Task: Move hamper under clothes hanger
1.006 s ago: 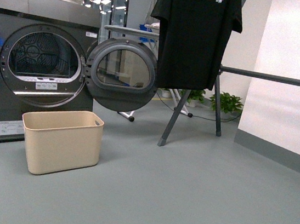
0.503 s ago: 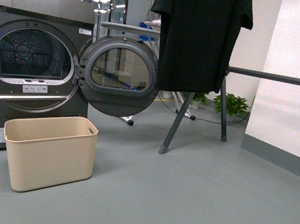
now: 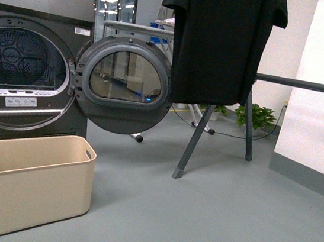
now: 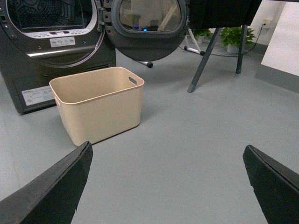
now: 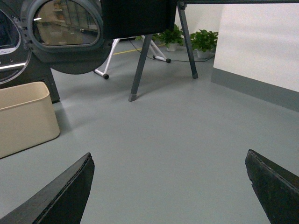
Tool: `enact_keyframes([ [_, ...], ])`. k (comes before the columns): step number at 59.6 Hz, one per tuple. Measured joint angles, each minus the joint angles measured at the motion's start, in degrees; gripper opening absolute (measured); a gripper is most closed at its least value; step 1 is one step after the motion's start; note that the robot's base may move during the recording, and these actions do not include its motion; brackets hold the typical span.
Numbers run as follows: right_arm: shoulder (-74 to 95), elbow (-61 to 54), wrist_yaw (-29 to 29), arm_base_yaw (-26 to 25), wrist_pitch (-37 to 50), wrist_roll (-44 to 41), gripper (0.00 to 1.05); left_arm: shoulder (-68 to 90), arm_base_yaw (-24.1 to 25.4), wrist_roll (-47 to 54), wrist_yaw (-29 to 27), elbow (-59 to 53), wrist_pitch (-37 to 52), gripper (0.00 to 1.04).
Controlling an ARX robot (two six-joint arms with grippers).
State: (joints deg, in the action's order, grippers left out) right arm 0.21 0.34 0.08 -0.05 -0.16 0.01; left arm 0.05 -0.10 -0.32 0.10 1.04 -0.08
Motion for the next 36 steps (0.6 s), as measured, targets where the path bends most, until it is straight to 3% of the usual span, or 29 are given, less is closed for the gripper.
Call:
enact_keyframes([
  [36,0.0,0.0,-0.2,0.0,0.0,0.0,0.97,0.0,0.0,0.0,-0.1,0.0,0.0,0.98],
])
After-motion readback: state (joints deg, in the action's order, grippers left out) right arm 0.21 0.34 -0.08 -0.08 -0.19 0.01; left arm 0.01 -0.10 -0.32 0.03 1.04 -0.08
